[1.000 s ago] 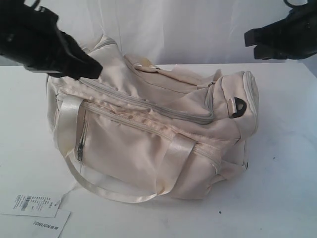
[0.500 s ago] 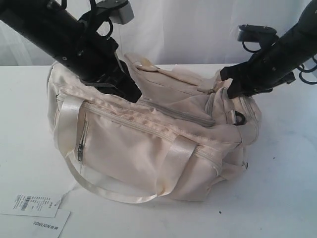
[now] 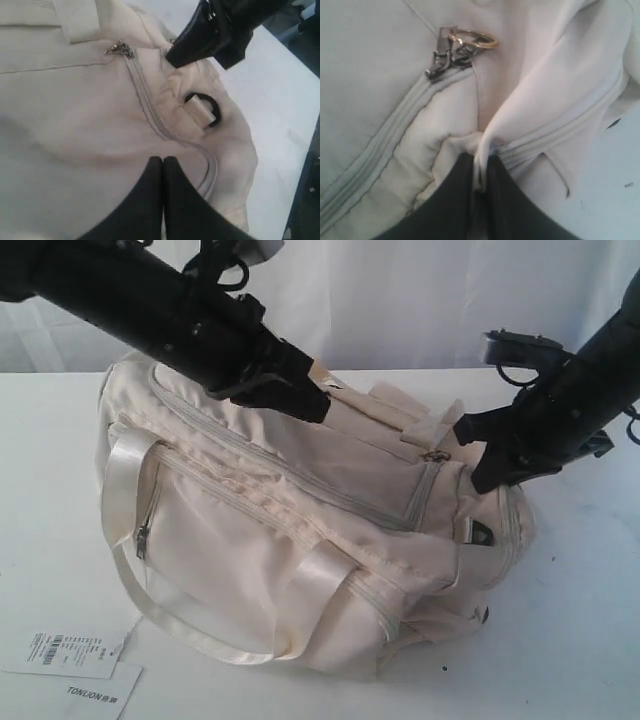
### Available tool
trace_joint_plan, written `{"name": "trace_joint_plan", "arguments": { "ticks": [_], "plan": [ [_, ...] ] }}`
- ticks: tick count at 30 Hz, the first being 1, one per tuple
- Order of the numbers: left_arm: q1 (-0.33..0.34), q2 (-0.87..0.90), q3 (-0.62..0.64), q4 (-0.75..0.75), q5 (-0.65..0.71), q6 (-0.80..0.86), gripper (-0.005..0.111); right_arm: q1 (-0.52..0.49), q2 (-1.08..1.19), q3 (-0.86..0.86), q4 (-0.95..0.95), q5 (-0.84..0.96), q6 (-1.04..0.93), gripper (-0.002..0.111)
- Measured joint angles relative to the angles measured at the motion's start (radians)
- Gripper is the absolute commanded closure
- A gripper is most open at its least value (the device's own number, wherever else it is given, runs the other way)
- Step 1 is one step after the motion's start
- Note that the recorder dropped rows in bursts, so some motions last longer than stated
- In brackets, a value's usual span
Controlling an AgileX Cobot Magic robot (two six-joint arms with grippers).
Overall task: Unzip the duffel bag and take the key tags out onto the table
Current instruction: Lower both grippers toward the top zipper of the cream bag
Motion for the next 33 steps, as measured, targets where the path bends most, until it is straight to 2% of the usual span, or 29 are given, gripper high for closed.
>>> {"name": "trace_joint_plan", "arguments": {
  "ticks": [5, 7, 8, 9, 10, 12, 14, 20, 29, 33],
  "plan": [
    [-0.002, 0.114, 0.0, -0.201, -0.008, 0.124, 0.107, 0.0, -0.002, 0.076, -0.015, -0.038, -0.011, 0.107],
    [-0.011, 0.145, 0.0, -0.223, -0.013, 0.143, 0.107, 0.0, 0.0, 0.074, -0.017, -0.05, -0.013, 0.099],
    [-0.016, 0.155, 0.0, -0.234, -0.019, 0.157, 0.107, 0.0, -0.004, 0.065, -0.02, -0.05, -0.013, 0.089],
    [-0.025, 0.167, 0.0, -0.253, -0.034, 0.17, 0.107, 0.0, -0.018, 0.04, -0.029, -0.044, -0.015, 0.085],
    [-0.03, 0.171, 0.0, -0.255, -0.042, 0.181, 0.107, 0.0, -0.026, 0.029, -0.031, -0.044, -0.015, 0.072],
    [-0.042, 0.175, -0.002, -0.262, -0.057, 0.208, 0.107, 0.0, -0.055, -0.007, -0.037, -0.049, -0.015, 0.059],
    [-0.043, 0.177, -0.011, -0.263, -0.061, 0.215, 0.107, 0.0, -0.066, -0.033, -0.039, -0.078, -0.015, 0.053],
    [-0.043, 0.177, -0.017, -0.266, -0.076, 0.226, 0.107, 0.0, -0.038, -0.095, 0.001, -0.191, -0.015, 0.052],
    [-0.043, 0.177, -0.017, -0.267, -0.072, 0.232, 0.107, 0.0, 0.202, -0.219, 0.226, -0.145, -0.072, 0.052],
    [-0.043, 0.177, -0.017, -0.263, -0.061, 0.234, 0.107, 0.0, 0.28, -0.246, 0.276, -0.14, -0.083, 0.056]
  ]
}}
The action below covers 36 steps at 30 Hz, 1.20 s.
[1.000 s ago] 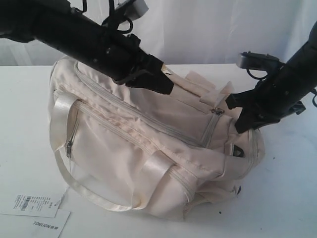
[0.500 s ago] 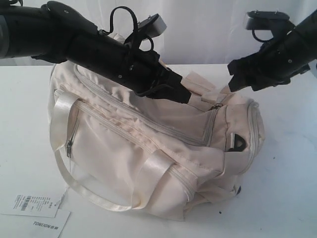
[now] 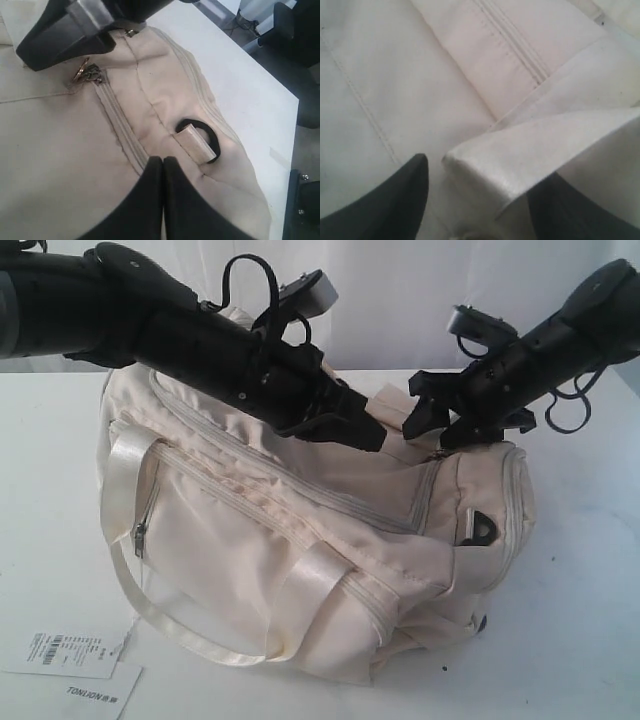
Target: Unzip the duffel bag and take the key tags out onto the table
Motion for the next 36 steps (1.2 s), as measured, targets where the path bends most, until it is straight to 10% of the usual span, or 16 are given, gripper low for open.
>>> {"name": "trace_joint_plan", "arguments": {
  "ticks": [7, 18, 27, 36],
  "plan": [
    [0.0, 0.0, 0.0, 0.017, 0.008, 0.0, 0.107, 0.0, 0.029, -0.004, 0.031, 0.0, -0.002, 0.107],
    [0.0, 0.0, 0.0, 0.002, -0.003, 0.05, 0.106, 0.001, -0.115, -0.004, 0.047, -0.034, -0.031, 0.108],
    [-0.049, 0.0, 0.0, -0.152, -0.114, 0.35, 0.064, 0.001, -0.197, -0.002, 0.098, 0.018, -0.036, 0.108],
    [-0.143, 0.024, 0.0, -0.164, -0.345, 0.504, 0.054, 0.001, -0.213, -0.002, 0.098, 0.062, -0.036, 0.108]
  ]
}}
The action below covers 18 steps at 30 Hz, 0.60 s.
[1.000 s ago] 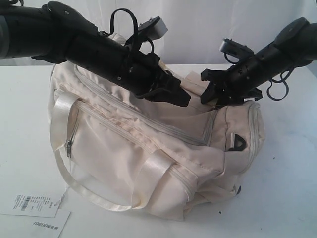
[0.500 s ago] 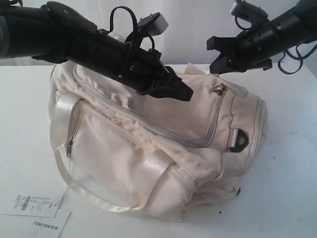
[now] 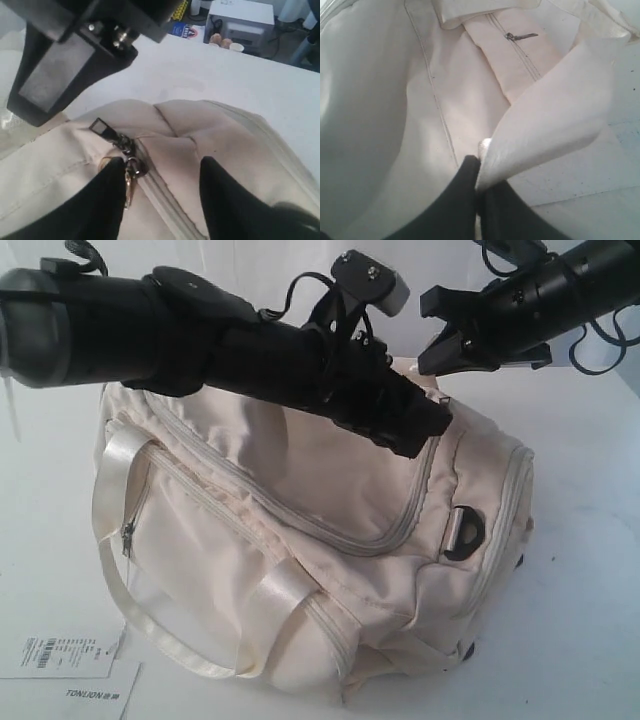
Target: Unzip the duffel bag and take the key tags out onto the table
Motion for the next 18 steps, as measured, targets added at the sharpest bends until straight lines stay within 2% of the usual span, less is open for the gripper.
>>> {"name": "trace_joint_plan", "arguments": {
  "ticks": [4, 9, 15, 18],
  "plan": [
    [-0.002, 0.048, 0.0, -0.002, -0.048, 0.012, 0.049, 0.0, 0.0, 0.0, 0.0, 0.004, 0.0, 0.108],
    [-0.002, 0.09, 0.0, -0.002, -0.113, 0.014, 0.032, 0.0, 0.0, 0.0, 0.0, 0.004, -0.004, 0.108],
    [-0.002, 0.091, 0.0, -0.004, -0.176, 0.065, 0.032, 0.0, 0.0, 0.0, 0.0, 0.004, -0.011, 0.108],
    [-0.003, 0.091, 0.0, -0.004, -0.176, 0.087, 0.037, 0.0, 0.0, 0.0, 0.0, 0.004, -0.011, 0.108]
  ]
}}
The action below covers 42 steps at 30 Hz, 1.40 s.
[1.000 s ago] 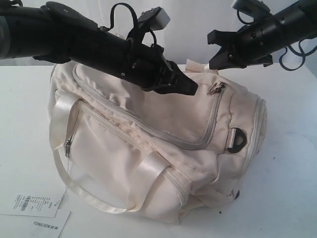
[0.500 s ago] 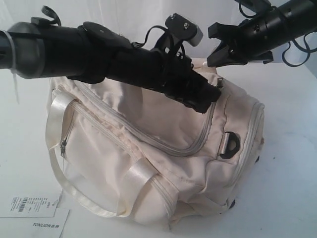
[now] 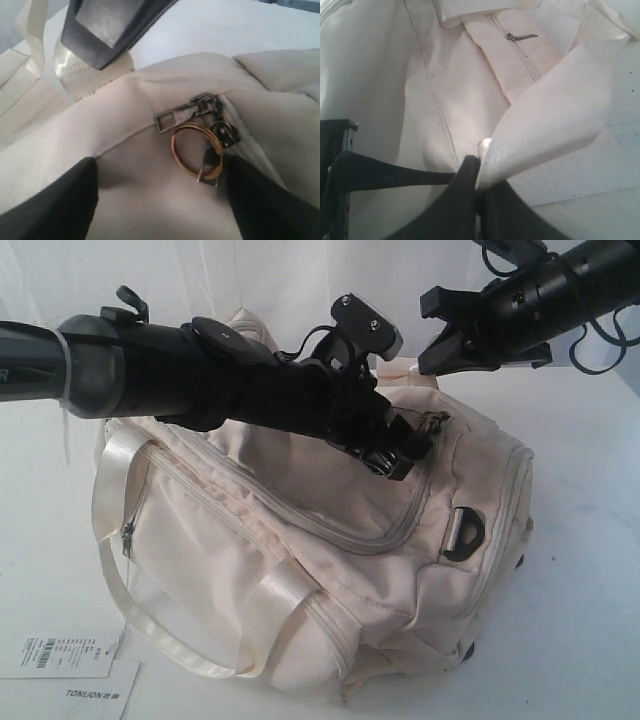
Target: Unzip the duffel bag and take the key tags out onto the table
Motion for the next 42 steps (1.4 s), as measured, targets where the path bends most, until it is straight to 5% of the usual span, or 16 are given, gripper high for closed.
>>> {"name": "trace_joint_plan", "arguments": {
  "ticks": [8, 15, 27, 38, 40, 42],
  "plan": [
    [-0.001, 0.0, 0.0, 0.0, 0.021, 0.01, 0.064, 0.0, 0.0, 0.0, 0.0, 0.0, 0.0, 0.108],
    [-0.001, 0.0, 0.0, 0.0, 0.109, 0.01, 0.107, 0.0, 0.0, 0.0, 0.0, 0.0, 0.0, 0.108],
    [-0.001, -0.034, 0.0, 0.017, 0.181, -0.048, 0.107, 0.0, 0.0, 0.0, -0.002, 0.004, 0.0, 0.108],
    [-0.005, -0.079, 0.0, 0.299, 0.311, -0.325, 0.107, 0.0, -0.006, 0.0, -0.027, -0.009, 0.0, 0.108],
    [-0.005, -0.084, 0.0, 0.336, 0.257, -0.325, 0.099, 0.0, -0.006, 0.0, -0.028, -0.009, 0.0, 0.108],
    [-0.005, -0.084, 0.0, 0.346, 0.19, -0.29, 0.077, 0.0, -0.006, 0.0, -0.028, -0.01, 0.0, 0.108]
  ]
}}
